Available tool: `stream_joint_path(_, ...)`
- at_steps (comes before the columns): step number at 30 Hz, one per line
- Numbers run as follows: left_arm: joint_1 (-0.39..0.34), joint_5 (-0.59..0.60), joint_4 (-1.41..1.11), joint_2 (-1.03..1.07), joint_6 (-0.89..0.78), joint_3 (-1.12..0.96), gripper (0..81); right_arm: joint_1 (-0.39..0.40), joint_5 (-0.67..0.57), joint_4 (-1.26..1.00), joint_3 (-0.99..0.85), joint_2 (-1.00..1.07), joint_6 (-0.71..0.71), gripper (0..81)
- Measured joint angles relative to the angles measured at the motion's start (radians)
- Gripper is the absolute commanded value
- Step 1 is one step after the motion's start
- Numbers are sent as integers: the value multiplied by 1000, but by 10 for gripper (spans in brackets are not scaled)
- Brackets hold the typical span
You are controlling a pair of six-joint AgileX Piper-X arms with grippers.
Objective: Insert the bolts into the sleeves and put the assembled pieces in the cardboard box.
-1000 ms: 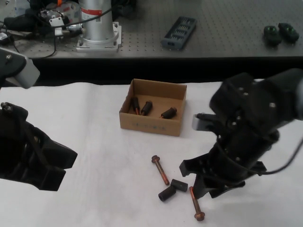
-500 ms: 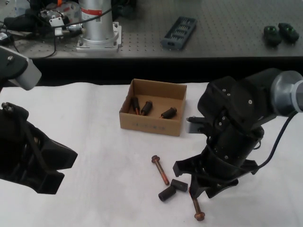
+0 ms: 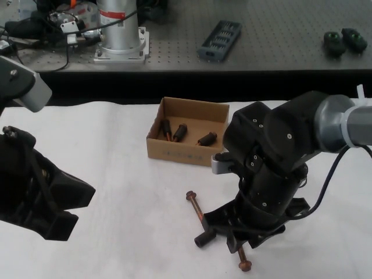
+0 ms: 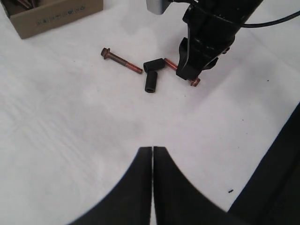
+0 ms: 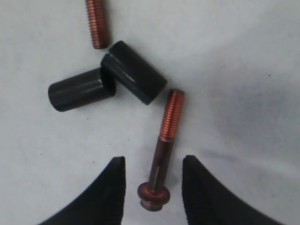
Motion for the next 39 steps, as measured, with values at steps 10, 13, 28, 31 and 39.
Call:
stream_joint_path(10, 0, 0, 0, 0, 0, 0, 7, 0, 13, 0, -2, 51, 0, 304)
stream_joint_path(13, 0, 0, 0, 0, 0, 0, 7, 0, 13, 4, -4, 67, 0, 291)
stream_joint_path(28, 0, 0, 0, 0, 4, 0, 7, 0, 14, 58, -6, 68, -196, 27)
stream_joint_path(31, 0, 0, 0, 0, 6, 0, 7, 0, 42, 98, -6, 68, -343, 27)
stream_joint_path(39, 0, 0, 0, 0, 36, 0, 7, 0, 179, 124, -6, 68, -970, 27)
